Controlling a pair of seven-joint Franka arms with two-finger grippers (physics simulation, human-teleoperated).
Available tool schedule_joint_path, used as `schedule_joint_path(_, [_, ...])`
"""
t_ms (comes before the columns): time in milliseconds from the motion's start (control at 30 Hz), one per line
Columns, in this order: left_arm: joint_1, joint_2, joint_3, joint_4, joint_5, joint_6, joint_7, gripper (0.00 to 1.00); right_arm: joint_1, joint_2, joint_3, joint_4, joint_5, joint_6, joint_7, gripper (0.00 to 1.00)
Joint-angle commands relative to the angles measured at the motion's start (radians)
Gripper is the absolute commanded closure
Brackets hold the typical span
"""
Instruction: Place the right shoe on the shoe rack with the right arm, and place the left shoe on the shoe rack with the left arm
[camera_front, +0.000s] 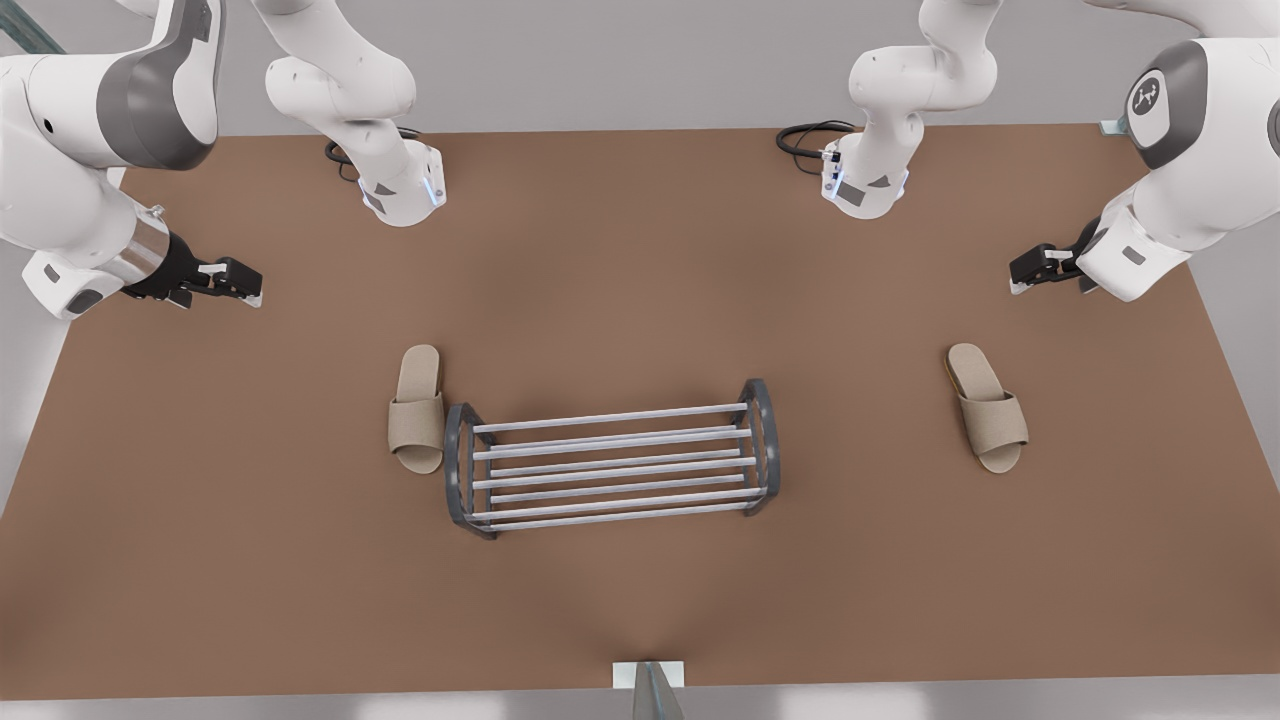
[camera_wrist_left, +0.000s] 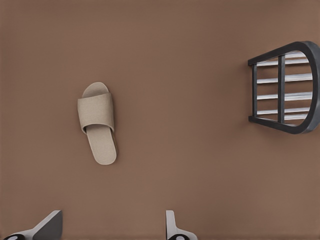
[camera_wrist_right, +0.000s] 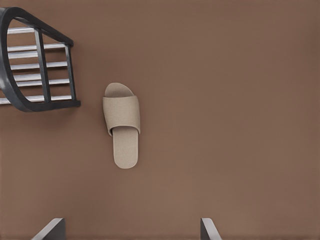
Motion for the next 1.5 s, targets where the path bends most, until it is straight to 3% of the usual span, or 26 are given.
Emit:
schedule_joint_path(0, [-0.171, 0.143, -0.021, 0.079, -0.003, 0.187, -0.103, 0.0, -0.133, 0.314, 0.113, 0.118, -0.028, 0.357, -0.014, 0.0])
schedule_joint_path(167, [-0.171, 0.168, 0.014, 0.079, -0.002, 0.228, -0.104, 0.0, -0.116, 0.314, 0.114, 0.115, -0.031, 0.37, -0.014, 0.0])
schedule_joint_path(233, [-0.232, 0.204, 0.014, 0.066, 0.098, 0.222, -0.314, 0.0, -0.15, 0.302, 0.119, -0.022, 0.015, 0.469, -0.029, 0.0])
schedule_joint_path(267, [-0.286, 0.207, 0.014, 0.017, 0.13, 0.271, -0.611, 0.0, -0.223, 0.282, 0.166, -0.107, 0.061, 0.552, -0.105, 0.0])
schedule_joint_path(300, [-0.315, 0.2, 0.014, -0.082, 0.213, 0.395, -0.921, 0.0, -0.369, 0.27, 0.294, -0.199, 0.081, 0.632, -0.125, 0.0])
schedule_joint_path(333, [-0.327, 0.165, 0.019, -0.161, 0.32, 0.476, -1.015, 0.0, -0.607, 0.275, 0.519, -0.308, 0.078, 0.742, -0.131, 0.0])
schedule_joint_path(367, [-0.327, 0.14, 0.037, -0.243, 0.421, 0.575, -1.142, 0.0, -0.77, 0.275, 0.671, -0.385, 0.071, 0.831, -0.191, 0.0])
schedule_joint_path(433, [-0.327, 0.054, 0.115, -0.45, 0.55, 0.806, -1.376, 0.0, -0.785, 0.273, 0.713, -0.411, 0.059, 0.851, -0.22, 0.0])
schedule_joint_path(500, [-0.326, 0.011, 0.195, -0.617, 0.57, 1.094, -1.498, 0.0, -0.811, 0.281, 0.723, -0.399, 0.015, 0.942, -0.841, 0.0])
schedule_joint_path(533, [-0.326, 0.036, 0.207, -0.734, 0.573, 1.444, -1.675, 0.0, -0.811, 0.281, 0.723, -0.406, -0.028, 1.015, -1.089, 0.0])
schedule_joint_path(567, [-0.343, 0.031, 0.209, -0.74, 0.647, 1.481, -1.837, 0.0, -0.81, 0.282, 0.727, -0.411, -0.111, 1.063, -1.231, 0.0])
schedule_joint_path(633, [-0.422, 0.049, 0.21, -0.737, 0.784, 1.478, -2.155, 0.0, -0.813, 0.281, 0.759, -0.414, -0.257, 1.127, -1.436, 0.0])
schedule_joint_path(667, [-0.441, 0.056, 0.212, -0.729, 0.825, 1.347, -2.274, 0.0, -0.814, 0.278, 0.774, -0.444, -0.376, 1.236, -1.606, 0.0])
schedule_joint_path(733, [-0.436, 0.089, 0.226, -0.712, 1.063, 1.33, -2.667, 0.0, -0.885, 0.278, 0.819, -0.537, -0.599, 1.474, -1.892, 0.0])
schedule_joint_path(800, [-0.436, 0.094, 0.246, -0.717, 1.311, 1.199, -2.93, 0.0, -0.925, 0.278, 0.828, -0.555, -0.719, 1.509, -2.181, 0.0])
schedule_joint_path(833, [-0.436, 0.12, 0.279, -0.717, 1.388, 1.195, -3.038, 0.0, -0.997, 0.284, 0.91, -0.576, -0.725, 1.547, -2.365, 0.0])
schedule_joint_path(867, [-0.436, 0.137, 0.311, -0.727, 1.468, 1.182, -3.141, 0.0, -0.997, 0.294, 0.911, -0.59, -0.861, 1.673, -2.566, 0.0])
schedule_joint_path(967, [-0.441, 0.095, 0.358, -0.826, 1.609, 1.098, -3.331, 0.0, -1.029, 0.33, 0.889, -0.59, -1.369, 1.769, -2.582, 0.0])
schedule_joint_path(1133, [-0.436, 0.091, 0.368, -0.938, 1.799, 1.066, -3.566, 0.0, -1.015, 0.356, 0.892, -0.65, -1.404, 1.763, -2.561, 0.0])
schedule_joint_path(1200, [-0.435, 0.122, 0.385, -0.961, 1.834, 1.052, -3.577, 0.0, -1.04, 0.356, 0.891, -0.722, -1.697, 1.763, -2.556, 0.0])
schedule_joint_path(1267, [-0.435, 0.163, 0.385, -0.961, 1.916, 1.012, -3.58, 0.0, -1.075, 0.368, 0.886, -0.764, -1.752, 1.769, -2.556, 0.0])
schedule_joint_path(1367, [-0.441, 0.207, 0.402, -0.976, 2.014, 0.961, -3.577, 0.0, -0.994, 0.38, 0.829, -0.785, -2.044, 1.769, -2.559, 0.0])
schedule_joint_path(1467, [-0.442, 0.204, 0.402, -1.004, 2.14, 0.969, -3.559, 0.0, -0.992, 0.38, 0.805, -0.813, -2.055, 1.769, -2.552, 0.0])
